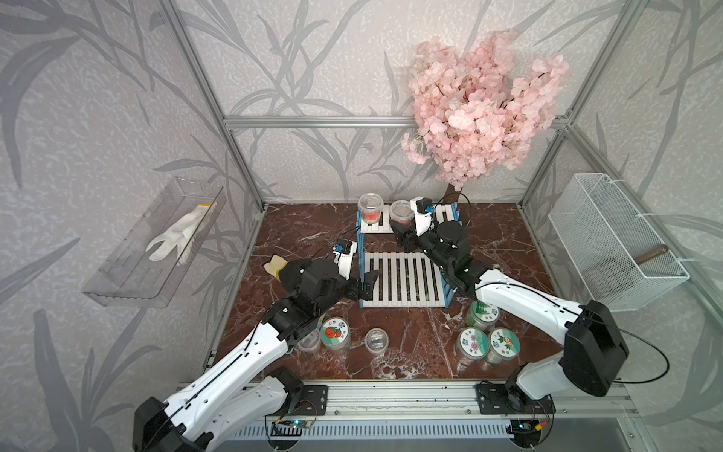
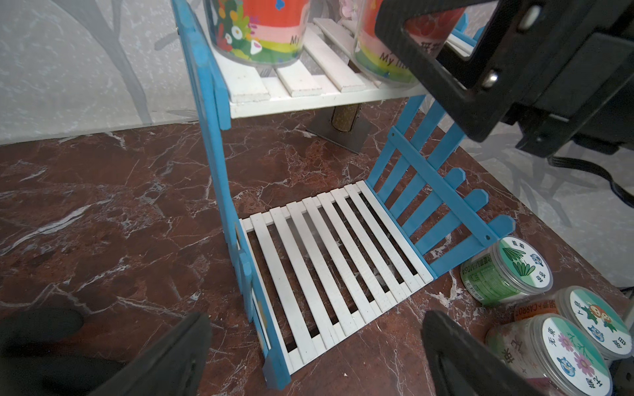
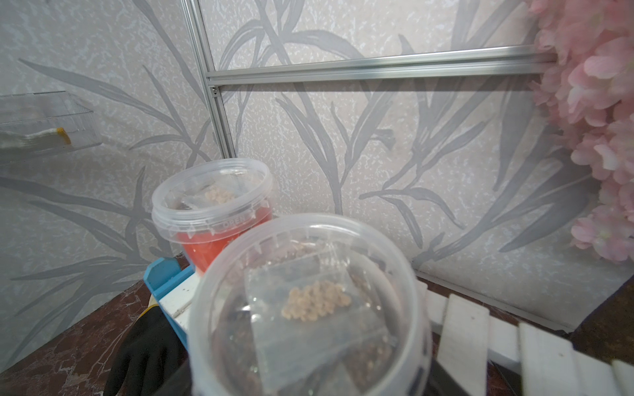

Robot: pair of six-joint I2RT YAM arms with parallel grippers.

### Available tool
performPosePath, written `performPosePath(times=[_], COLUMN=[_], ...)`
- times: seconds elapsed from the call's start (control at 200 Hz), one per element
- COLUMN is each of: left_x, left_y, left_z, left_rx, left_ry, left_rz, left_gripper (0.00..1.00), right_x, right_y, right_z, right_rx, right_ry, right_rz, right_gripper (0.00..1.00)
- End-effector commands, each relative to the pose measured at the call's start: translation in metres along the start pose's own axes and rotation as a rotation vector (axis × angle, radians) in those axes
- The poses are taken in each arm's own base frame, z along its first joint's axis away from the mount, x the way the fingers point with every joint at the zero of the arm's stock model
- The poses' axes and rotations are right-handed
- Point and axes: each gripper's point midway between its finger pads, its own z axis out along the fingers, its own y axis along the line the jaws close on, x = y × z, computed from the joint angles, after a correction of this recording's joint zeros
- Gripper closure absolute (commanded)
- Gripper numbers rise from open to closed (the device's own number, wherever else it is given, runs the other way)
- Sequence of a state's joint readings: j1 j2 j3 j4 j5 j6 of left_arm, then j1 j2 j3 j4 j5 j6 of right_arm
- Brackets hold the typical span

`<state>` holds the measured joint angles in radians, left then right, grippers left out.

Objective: Place the seed container on the shelf
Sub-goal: Place the seed jar on the shelf.

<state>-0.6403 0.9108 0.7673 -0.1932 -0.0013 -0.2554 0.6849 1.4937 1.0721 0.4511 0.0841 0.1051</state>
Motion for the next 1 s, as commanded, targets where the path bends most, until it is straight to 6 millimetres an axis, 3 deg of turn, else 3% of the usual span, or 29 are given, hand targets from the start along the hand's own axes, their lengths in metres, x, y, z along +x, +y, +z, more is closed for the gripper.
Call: performPosePath(times=[0.0,0.205,0.395,0.585,0.995], left_x=[-0.005,-0.004,-0.005,-0.004,-0.003], left_y=[-0.002,-0.003,-0.004,-0.005,-0.005], left_z=[-0.002,0.000,0.001,0.002,0.000], left_rx=[0.013,0.021,0.024,0.030,0.030], left_ry=[-0.022,-0.014,-0.014,-0.009,-0.008], left_rz=[0.006,0.005,0.004,0.005,-0.007], left_gripper=[0.00,0.00,0.00,0.00,0.00], right_x=[-0.012,-0.010,-0.008,-0.013,-0.017], right_y=[-0.005,0.004,-0.004,0.001,-0.005], right_z=[0.000,-0.007,-0.017,-0.023,-0.015], right_rx=[0.012,-0.044,-0.007,-0.046,-0.048], right_ry=[-0.011,0.045,0.058,0.067,0.053], right_rz=[0.002,-0.018,-0.040,-0.071,-0.055], right_gripper=[0.30,0.25,0.22,0.22,0.26])
